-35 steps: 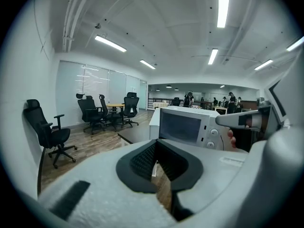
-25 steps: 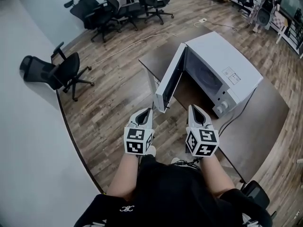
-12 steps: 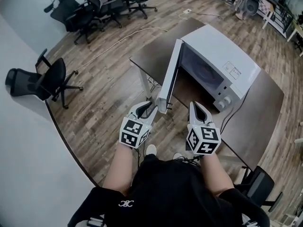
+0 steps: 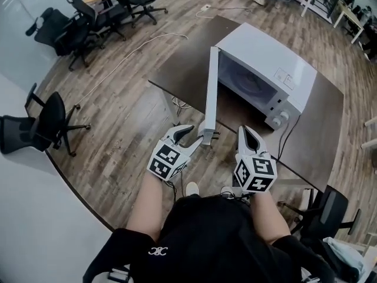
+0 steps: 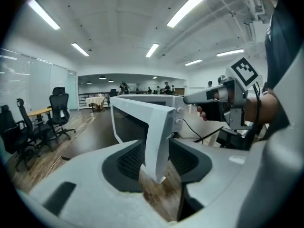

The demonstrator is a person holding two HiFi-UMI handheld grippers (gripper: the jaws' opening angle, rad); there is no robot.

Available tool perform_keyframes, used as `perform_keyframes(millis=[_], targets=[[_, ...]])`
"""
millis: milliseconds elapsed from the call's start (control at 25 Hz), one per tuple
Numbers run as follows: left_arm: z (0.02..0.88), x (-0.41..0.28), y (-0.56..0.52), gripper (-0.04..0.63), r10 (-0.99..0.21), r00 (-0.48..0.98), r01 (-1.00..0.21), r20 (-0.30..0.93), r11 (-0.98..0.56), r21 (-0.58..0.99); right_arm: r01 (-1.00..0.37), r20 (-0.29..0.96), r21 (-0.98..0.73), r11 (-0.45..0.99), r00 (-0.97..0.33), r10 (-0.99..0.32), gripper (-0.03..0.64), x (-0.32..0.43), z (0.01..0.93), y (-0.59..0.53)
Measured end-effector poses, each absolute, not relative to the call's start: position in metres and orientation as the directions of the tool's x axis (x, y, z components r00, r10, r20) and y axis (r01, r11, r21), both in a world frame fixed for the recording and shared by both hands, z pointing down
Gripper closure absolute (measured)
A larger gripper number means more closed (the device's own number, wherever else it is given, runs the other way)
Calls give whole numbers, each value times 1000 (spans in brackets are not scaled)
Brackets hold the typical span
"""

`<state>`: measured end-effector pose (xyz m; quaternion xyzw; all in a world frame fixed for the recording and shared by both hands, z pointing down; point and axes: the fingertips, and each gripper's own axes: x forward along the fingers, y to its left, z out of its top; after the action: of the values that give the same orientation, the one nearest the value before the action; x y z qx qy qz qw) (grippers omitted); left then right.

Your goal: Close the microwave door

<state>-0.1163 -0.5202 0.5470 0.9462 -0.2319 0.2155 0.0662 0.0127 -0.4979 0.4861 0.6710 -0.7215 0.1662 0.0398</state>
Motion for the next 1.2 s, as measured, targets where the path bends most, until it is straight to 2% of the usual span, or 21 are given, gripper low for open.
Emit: perform_keyframes(millis=[400, 600, 760, 960, 1200], targets=[[564, -106, -533, 387, -145, 871, -195, 469, -979, 60, -980, 301, -160, -120, 67, -951, 607, 17, 494, -499], [569, -90, -529, 387, -46, 877, -97, 478, -992, 83, -971, 310, -151, -186, 132, -942, 607, 27, 495, -497], [571, -71, -523, 385, 2, 890, -61, 456, -990, 124, -963, 314, -148, -225, 170, -934, 607, 39, 496, -493], [572, -48, -515, 424, 42, 897, -24, 439, -989, 144, -953, 319, -152, -261, 202, -926, 607, 54, 497, -486], [572, -24, -512, 431, 9, 911, -61, 412, -986, 156, -943, 320, -153, -296, 236, -917, 607, 76, 498, -470]])
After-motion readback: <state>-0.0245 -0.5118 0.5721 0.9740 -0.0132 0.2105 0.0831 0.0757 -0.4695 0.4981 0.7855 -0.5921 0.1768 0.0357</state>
